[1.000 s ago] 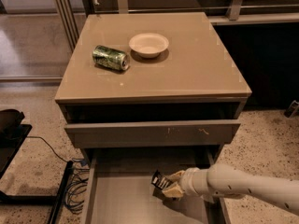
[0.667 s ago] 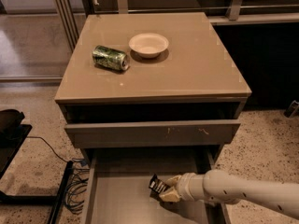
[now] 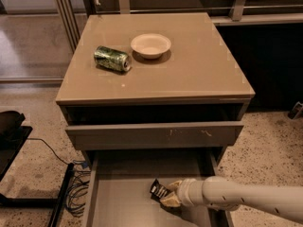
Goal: Place rxbar chocolate into middle drawer
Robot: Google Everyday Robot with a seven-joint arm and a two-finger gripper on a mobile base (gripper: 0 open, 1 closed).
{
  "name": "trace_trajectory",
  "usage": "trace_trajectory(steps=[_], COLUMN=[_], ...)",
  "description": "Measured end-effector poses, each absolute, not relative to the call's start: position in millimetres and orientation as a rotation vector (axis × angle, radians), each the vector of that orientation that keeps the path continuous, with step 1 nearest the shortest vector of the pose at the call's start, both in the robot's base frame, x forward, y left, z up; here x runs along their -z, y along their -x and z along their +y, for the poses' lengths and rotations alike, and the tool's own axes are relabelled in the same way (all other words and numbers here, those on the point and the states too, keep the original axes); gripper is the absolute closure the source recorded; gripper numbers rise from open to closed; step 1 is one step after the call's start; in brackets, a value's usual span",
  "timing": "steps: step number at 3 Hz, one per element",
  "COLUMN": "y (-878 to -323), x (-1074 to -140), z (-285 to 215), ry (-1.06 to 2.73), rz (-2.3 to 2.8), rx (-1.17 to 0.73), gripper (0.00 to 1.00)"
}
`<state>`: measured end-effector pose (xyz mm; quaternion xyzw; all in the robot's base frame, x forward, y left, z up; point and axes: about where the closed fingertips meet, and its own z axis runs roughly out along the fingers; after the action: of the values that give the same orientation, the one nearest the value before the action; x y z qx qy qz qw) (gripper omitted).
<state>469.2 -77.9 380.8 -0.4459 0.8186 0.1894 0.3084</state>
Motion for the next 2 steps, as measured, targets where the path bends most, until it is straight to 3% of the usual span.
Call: trace_trajectory(steps=[2], y=[-469.2], x=[-380.8], z=[-77.8], ry=[1.179], rz=[2.164], rx=[-0.501], gripper=[0.35])
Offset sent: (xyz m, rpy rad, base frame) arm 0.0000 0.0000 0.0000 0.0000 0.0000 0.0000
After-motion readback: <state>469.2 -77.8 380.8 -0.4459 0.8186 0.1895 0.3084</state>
